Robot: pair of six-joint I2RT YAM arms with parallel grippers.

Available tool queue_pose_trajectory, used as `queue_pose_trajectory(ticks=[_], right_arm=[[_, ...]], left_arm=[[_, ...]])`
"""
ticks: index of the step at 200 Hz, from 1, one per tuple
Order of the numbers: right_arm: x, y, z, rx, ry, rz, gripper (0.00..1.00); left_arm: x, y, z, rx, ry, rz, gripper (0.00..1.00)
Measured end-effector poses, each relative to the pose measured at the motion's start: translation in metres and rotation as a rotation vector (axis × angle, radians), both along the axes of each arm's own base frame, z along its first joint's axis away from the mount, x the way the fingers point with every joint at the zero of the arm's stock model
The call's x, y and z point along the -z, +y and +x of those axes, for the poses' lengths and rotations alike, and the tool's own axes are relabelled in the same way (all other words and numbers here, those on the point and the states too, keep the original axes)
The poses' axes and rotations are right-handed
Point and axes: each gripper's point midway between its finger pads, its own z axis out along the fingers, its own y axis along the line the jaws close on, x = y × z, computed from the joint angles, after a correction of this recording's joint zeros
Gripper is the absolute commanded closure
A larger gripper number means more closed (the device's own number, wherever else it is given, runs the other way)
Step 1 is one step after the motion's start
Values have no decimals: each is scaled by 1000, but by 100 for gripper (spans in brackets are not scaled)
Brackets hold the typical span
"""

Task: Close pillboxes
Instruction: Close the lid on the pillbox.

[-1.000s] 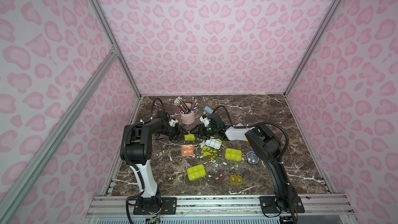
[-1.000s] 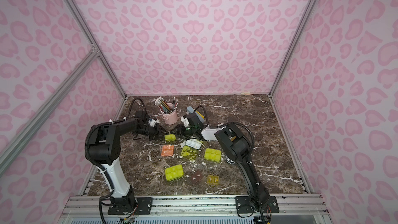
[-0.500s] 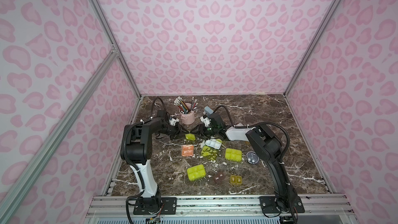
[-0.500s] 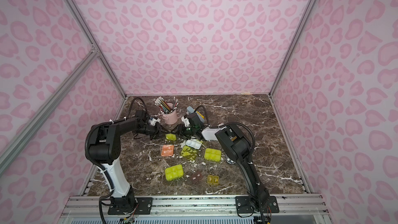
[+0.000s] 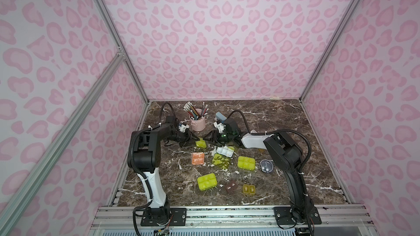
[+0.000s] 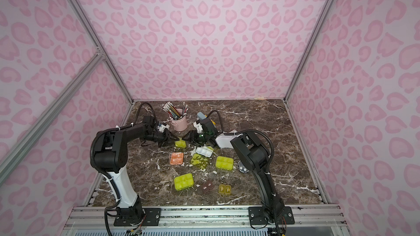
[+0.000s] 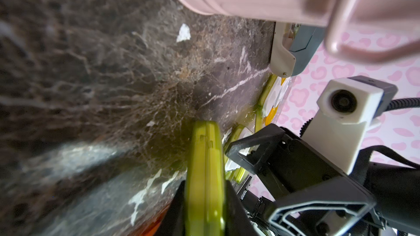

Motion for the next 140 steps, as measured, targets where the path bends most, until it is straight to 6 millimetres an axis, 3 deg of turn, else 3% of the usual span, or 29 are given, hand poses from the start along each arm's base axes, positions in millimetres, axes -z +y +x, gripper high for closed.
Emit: queue_pose_trajectory(ticks=[80,140], right_arm=[[-38,-13,-9,-4,-97,-17,38],[-60,-47,-28,3,-221,-127,37]], left_arm=[[0,1,0,4,-1,7,78],[-1,2,1,7,-11,19,78]])
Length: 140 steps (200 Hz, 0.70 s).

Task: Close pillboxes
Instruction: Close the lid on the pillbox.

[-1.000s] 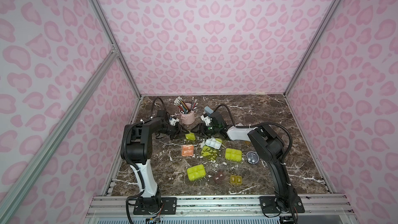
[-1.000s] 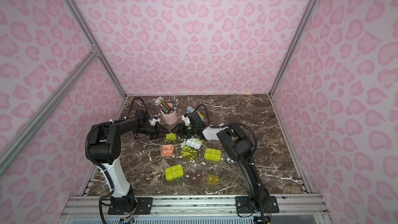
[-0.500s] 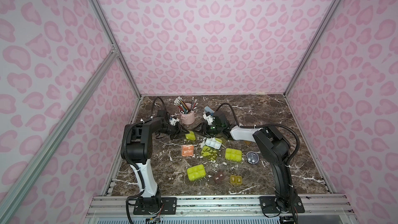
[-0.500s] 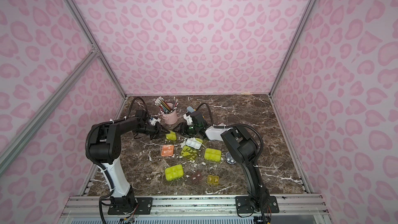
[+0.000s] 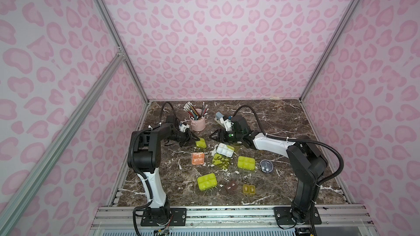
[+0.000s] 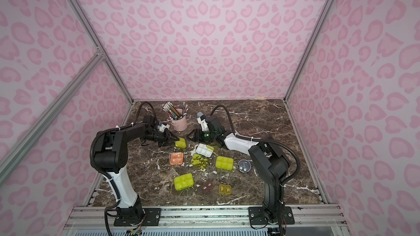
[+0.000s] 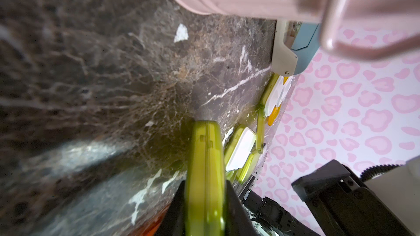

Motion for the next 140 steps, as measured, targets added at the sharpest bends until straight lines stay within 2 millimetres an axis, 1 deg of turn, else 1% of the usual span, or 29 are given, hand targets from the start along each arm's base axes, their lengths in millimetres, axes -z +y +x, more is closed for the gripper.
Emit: queue_pose_trajectory(ticks=[25,38,59,64,66,68,82,112,128,140], right_arm=[[3,-21,-12,10,-31,-58,36],[7,-33,-21,14,-32,-82,36],[14,-54,-31,37,-29,-120,35],[15,-57,-34,37,-31,-126,35],[15,-58,-35,38,-33,-127,35],[15,-60,-35,40,-33,-130,35],[15,-69,-39,52,-41,-142,35],[13,-86,-47,69,-49,-156,34],[9,-94,-46,89,-64,-162,33],[8,-99,-48,95,-68,-163,33]], left_arm=[[0,0,0,0,-1,3,78],[0,0,0,-1,-1,3,76],[0,0,0,-1,-2,4,67],[1,1,0,-2,-2,9,66],[2,2,1,-4,-1,16,62],[3,3,1,-6,-2,26,61],[5,5,1,-11,1,47,54],[6,8,2,-16,-5,66,45],[5,9,2,-18,-9,72,41],[4,10,3,-19,-14,78,36]])
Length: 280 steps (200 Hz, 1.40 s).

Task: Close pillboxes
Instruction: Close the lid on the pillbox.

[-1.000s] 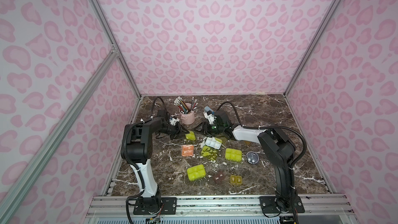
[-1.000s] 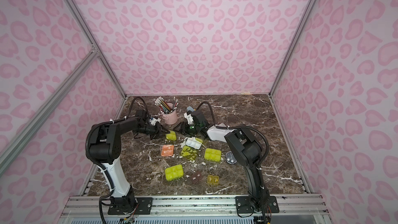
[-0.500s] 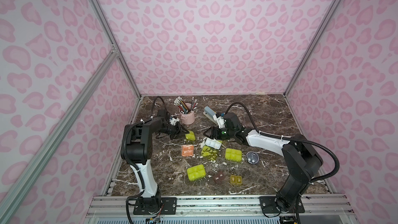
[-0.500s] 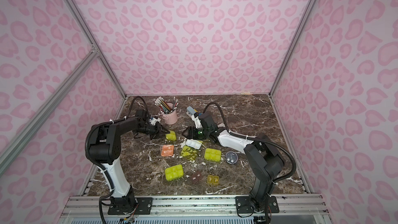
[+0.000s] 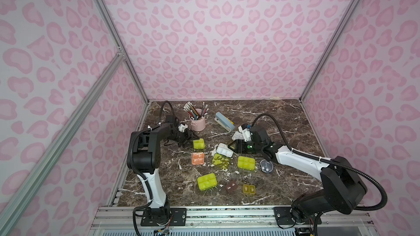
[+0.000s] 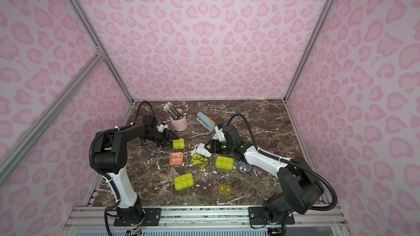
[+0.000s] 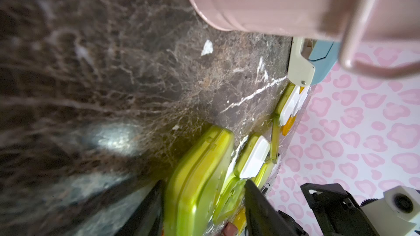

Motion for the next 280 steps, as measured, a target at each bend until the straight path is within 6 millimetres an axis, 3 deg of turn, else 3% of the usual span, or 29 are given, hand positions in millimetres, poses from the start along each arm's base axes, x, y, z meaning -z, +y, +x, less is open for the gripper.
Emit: queue_pose_trajectory(ticks=[30,66,124,152,181,237,280], right_arm=[[-4,-8,-5,2,-14,-5,33],[-10,-16,-10,4,-32,-7,29],[-13,-26,-12,2,-53,-20,24],[-13,-27,-12,-6,-60,-21,24],[-16,-26,-13,-15,-74,-18,23],[-19,-24,-18,-45,-88,7,22],[-12,-13,-27,-89,-54,32,22]], left_arm=[[-6,5,2,-11,-22,16,23],[-13,12,3,-29,-41,30,19],[-44,17,-5,-44,-84,45,16],[-66,18,-12,-55,-115,48,4],[-89,18,-23,-65,-147,44,3],[-128,16,-62,-63,-229,33,2],[-140,11,-88,-17,-300,18,2]])
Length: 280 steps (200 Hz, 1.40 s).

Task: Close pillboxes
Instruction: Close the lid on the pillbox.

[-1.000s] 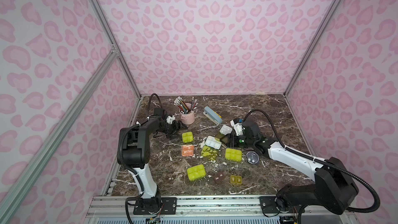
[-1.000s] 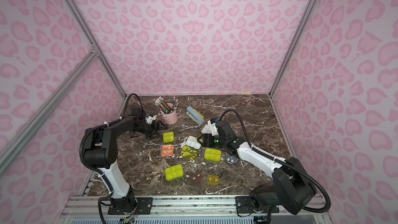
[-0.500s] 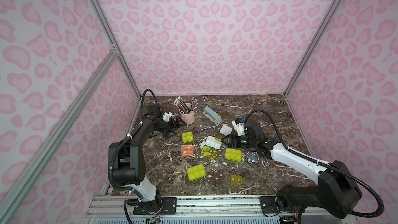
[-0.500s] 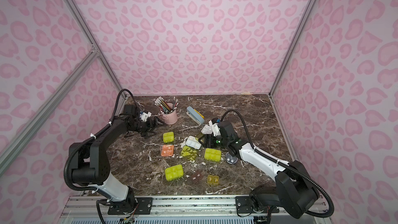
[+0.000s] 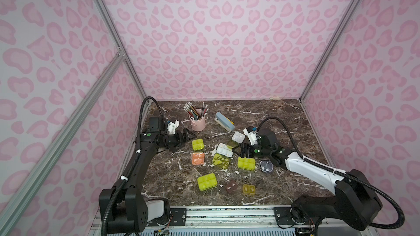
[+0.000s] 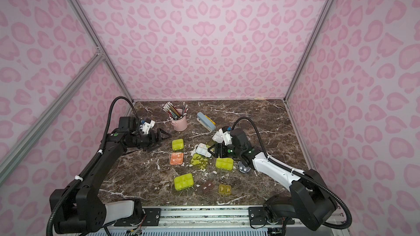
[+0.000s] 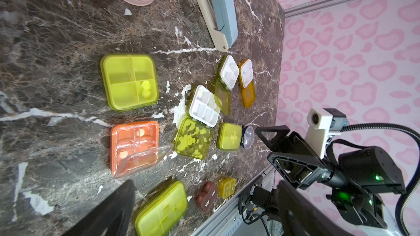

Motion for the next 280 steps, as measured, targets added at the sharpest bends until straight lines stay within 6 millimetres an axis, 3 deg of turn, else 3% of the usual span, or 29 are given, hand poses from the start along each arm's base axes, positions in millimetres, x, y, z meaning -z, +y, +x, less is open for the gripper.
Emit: queue_pose_trajectory(ticks=[84,100,155,209,280], right_arm=[[2,65,-11,-154,26,12,20],[7,78,-12,-177,52,17,12],[14,122,-12,-261,73,23,9],[24,149,-18,-316,88,13,9],[34,169,-23,-357,87,-18,11]], left_arm=[[13,-12,-35,113,-10,10,2],[16,-14,-38,134,-9,23,2],[37,1,-39,84,31,136,2],[62,26,-49,-98,139,166,2],[67,33,-46,-189,166,124,3]])
